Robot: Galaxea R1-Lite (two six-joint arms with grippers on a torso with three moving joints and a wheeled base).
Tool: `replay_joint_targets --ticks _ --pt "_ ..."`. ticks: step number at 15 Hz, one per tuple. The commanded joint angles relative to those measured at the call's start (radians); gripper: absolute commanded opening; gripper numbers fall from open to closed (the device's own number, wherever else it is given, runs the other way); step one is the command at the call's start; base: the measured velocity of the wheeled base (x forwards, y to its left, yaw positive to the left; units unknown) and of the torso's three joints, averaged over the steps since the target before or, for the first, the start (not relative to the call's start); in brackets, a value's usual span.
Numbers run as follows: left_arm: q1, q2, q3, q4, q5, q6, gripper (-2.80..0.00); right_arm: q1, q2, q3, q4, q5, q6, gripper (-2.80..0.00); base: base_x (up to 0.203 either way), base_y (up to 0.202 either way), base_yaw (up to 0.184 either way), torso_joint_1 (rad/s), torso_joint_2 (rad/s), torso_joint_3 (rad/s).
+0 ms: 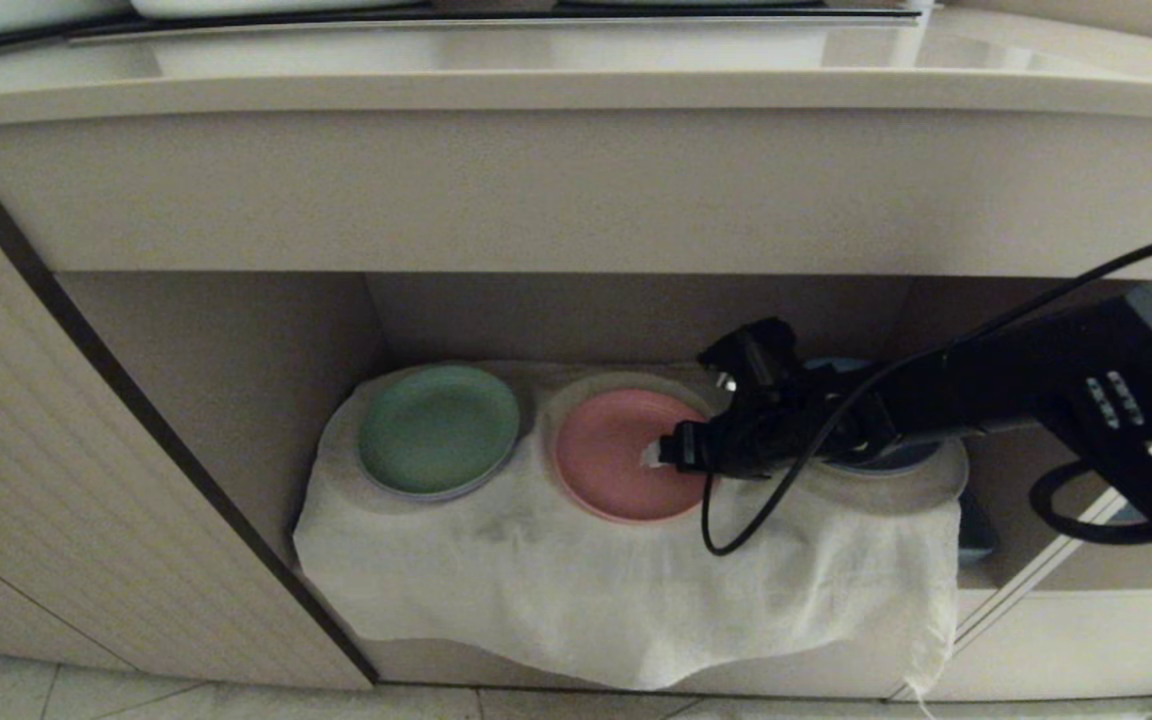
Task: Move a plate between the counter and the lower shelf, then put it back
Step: Pick up the plate in the cupboard
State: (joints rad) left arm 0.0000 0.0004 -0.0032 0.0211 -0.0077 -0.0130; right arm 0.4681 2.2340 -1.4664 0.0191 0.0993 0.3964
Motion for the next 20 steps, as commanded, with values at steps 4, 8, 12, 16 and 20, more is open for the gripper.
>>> replay_joint_targets --ticks 4,8,12,16,20 --pt "0.000 0.000 0.000 0.000 0.000 -0.001 -2.80 -0.002 -0.011 0.004 0.002 -0.003 0.004 0.00 0.000 0.000 0.000 0.000 0.00 0.000" --pt "0.000 0.000 0.000 0.000 0.000 -0.001 -2.80 -0.003 -0.013 0.011 0.004 -0.004 0.004 0.00 0.000 0.000 0.000 0.000 0.00 0.000" --pt "0.000 0.000 0.000 0.000 0.000 -0.001 -2.80 -0.005 -0.011 0.011 0.004 -0.004 0.002 -2.80 0.000 0.000 0.000 0.000 0.00 0.000" --pt "0.000 0.000 0.000 0.000 0.000 -0.001 -2.80 -0.009 -0.011 0.011 0.004 -0.004 0.004 -2.80 0.000 0.000 0.000 0.000 0.00 0.000" --pt "0.000 0.000 0.000 0.000 0.000 -0.001 -2.80 -0.009 -0.011 0.011 0.002 -0.004 0.004 -2.80 0.000 0.000 0.000 0.000 0.00 0.000"
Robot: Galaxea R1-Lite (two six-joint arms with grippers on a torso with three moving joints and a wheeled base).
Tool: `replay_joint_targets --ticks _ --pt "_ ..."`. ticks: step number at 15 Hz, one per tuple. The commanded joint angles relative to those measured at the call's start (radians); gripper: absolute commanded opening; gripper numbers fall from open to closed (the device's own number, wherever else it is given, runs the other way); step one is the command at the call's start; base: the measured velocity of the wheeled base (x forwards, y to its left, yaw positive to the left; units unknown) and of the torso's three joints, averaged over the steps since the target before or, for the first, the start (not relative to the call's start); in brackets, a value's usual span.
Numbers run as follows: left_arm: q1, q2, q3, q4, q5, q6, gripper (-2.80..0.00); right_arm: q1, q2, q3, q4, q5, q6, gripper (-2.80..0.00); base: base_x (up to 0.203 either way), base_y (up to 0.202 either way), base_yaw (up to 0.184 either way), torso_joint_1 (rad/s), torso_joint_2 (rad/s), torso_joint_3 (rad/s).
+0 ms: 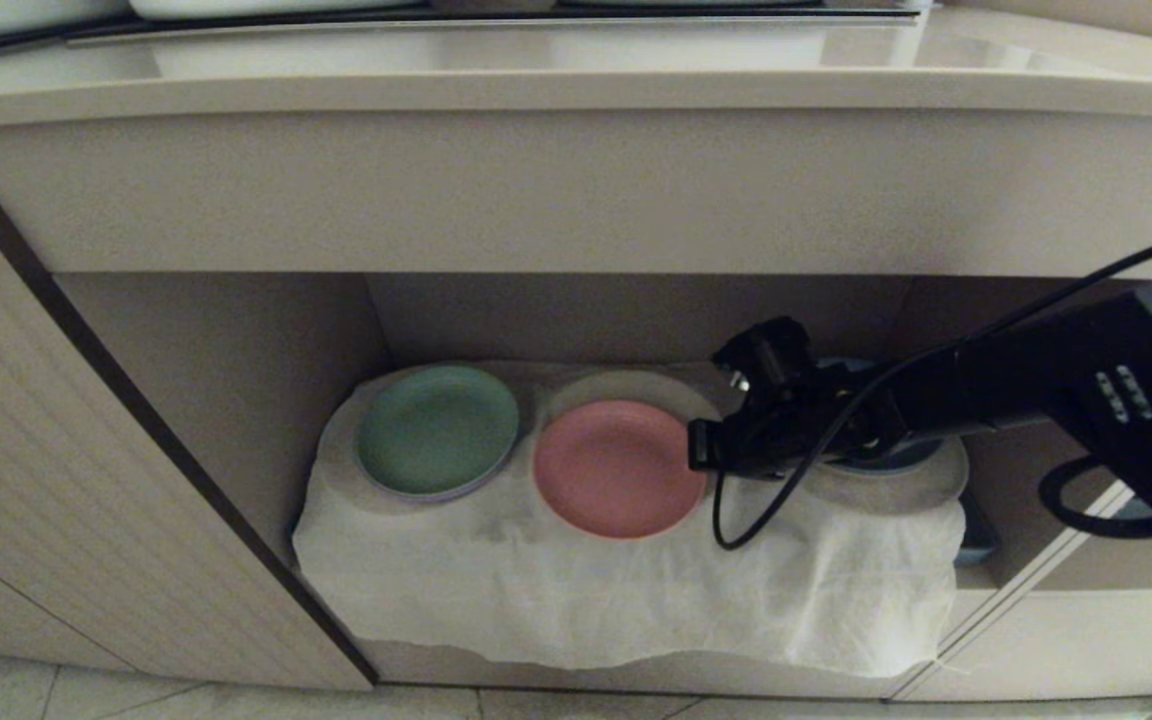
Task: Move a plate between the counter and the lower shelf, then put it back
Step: Pick up the plate in the cupboard
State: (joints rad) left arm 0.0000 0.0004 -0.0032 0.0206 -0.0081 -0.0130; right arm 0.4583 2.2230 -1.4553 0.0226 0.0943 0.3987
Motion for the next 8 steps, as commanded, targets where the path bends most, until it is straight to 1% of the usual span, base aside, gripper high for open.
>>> replay_joint_targets --ticks 1,8 --pt "0.000 0.000 0.000 0.001 0.000 -0.001 -2.80 0.000 0.000 0.000 0.000 0.001 0.002 -2.80 0.000 0.000 0.000 0.000 0.00 0.000" --pt "0.000 0.000 0.000 0.001 0.000 -0.001 -2.80 0.000 -0.017 0.022 0.003 -0.014 0.003 -2.80 0.000 0.000 0.000 0.000 0.00 0.000"
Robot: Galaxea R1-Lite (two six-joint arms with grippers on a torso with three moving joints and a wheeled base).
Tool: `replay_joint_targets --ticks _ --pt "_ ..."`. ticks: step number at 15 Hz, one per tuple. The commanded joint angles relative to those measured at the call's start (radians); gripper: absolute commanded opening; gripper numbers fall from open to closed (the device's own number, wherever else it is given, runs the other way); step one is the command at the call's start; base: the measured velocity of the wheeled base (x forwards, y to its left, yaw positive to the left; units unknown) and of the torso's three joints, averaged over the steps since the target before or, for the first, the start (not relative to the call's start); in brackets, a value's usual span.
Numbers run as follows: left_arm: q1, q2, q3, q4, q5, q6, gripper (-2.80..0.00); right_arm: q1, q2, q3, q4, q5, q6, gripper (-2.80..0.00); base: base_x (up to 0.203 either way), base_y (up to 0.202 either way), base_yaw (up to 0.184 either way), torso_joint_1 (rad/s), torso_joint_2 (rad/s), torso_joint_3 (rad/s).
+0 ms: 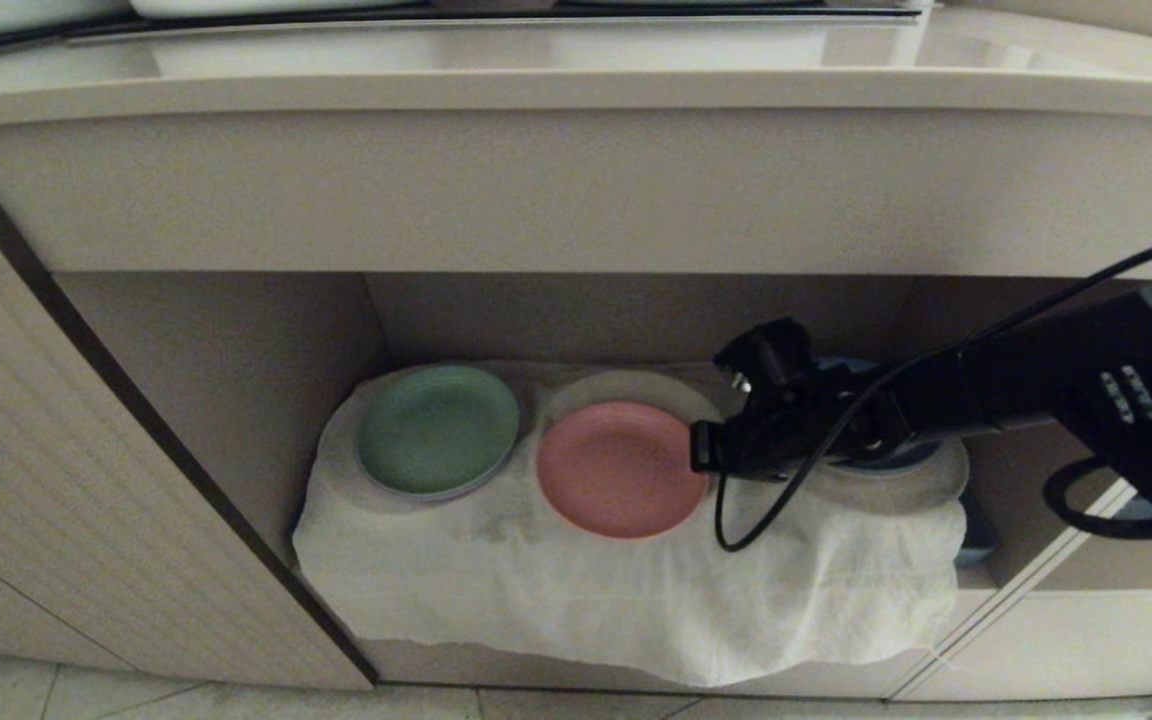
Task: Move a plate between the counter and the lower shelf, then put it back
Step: Pick up the plate in the cupboard
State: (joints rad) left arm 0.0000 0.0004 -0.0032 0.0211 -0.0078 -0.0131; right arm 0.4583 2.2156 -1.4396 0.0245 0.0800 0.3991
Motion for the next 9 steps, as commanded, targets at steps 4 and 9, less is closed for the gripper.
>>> replay_joint_targets --ticks 4,9 --pt "0.000 0.000 0.000 0.000 0.000 -0.001 -2.80 -0.015 -0.054 0.067 0.000 0.001 0.004 -2.80 0.000 0.000 0.000 0.000 0.00 0.000" --pt "0.000 0.000 0.000 0.000 0.000 -0.001 -2.80 -0.030 -0.112 0.139 0.002 0.001 0.003 -2.80 0.000 0.000 0.000 0.000 0.00 0.000"
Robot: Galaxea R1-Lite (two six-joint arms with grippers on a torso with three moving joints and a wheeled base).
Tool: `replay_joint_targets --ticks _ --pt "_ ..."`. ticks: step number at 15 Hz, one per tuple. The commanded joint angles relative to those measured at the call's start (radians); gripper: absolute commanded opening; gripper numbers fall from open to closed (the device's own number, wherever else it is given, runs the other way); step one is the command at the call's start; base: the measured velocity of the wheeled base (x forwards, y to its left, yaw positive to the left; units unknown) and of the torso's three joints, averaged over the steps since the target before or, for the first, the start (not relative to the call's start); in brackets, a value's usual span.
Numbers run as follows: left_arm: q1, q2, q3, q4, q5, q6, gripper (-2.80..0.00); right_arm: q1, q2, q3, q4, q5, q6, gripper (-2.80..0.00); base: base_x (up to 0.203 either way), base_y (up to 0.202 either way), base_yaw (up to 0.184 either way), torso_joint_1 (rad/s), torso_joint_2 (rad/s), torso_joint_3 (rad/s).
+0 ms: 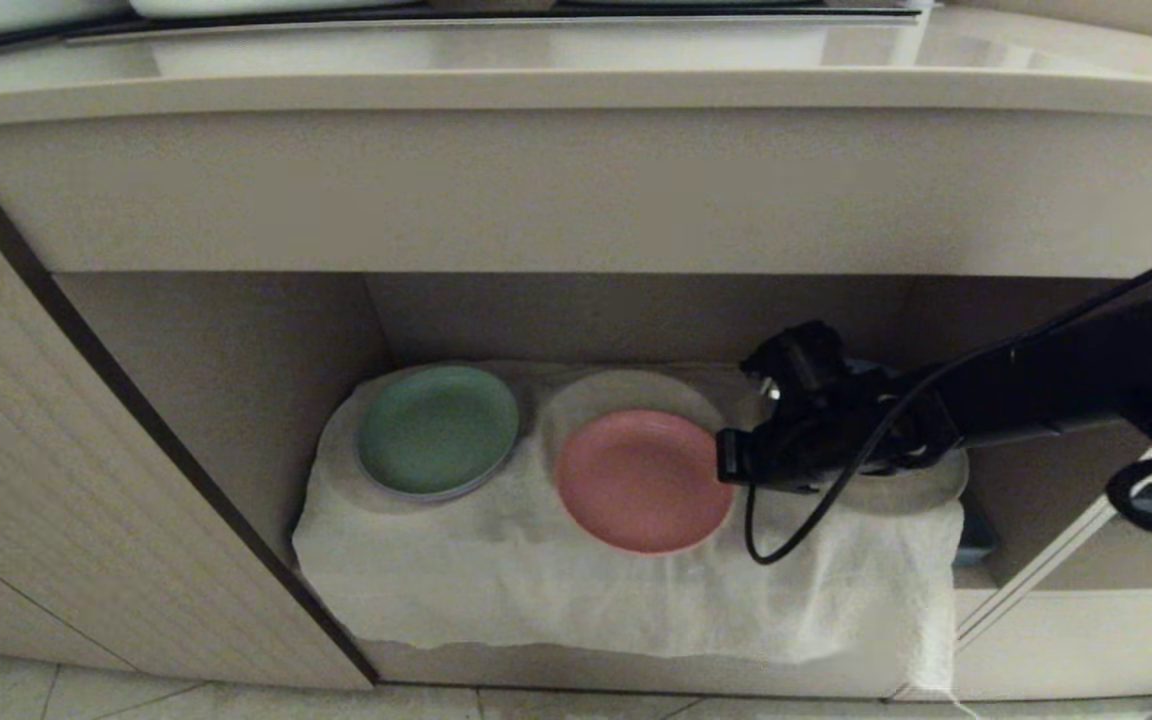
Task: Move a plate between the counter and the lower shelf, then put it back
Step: Pick up the plate in the cupboard
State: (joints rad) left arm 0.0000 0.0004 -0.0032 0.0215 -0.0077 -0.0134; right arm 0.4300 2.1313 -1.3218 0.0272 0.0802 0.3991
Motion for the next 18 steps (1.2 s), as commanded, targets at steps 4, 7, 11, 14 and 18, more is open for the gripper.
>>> replay_joint_targets --ticks 4,7,11,14,18 --pt "0.000 0.000 0.000 0.000 0.000 0.000 -2.80 -0.001 -0.080 0.088 -0.003 0.002 0.005 -2.80 0.000 0.000 0.000 0.000 0.00 0.000" --pt "0.000 0.000 0.000 0.000 0.000 0.000 -2.80 -0.002 -0.122 0.144 -0.004 0.005 0.011 -2.80 0.000 0.000 0.000 0.000 0.00 0.000" --pt "0.000 0.000 0.000 0.000 0.000 0.000 -2.80 -0.001 -0.178 0.210 -0.006 0.007 0.013 -2.80 0.000 0.000 0.000 0.000 0.00 0.000" --pt "0.000 0.000 0.000 0.000 0.000 0.000 -2.80 0.000 -0.215 0.244 -0.005 0.009 0.049 -2.80 0.000 0.000 0.000 0.000 0.00 0.000" --pt "0.000 0.000 0.000 0.000 0.000 0.000 -2.80 -0.002 -0.278 0.320 -0.006 0.007 0.063 -2.80 0.000 0.000 0.000 0.000 0.00 0.000"
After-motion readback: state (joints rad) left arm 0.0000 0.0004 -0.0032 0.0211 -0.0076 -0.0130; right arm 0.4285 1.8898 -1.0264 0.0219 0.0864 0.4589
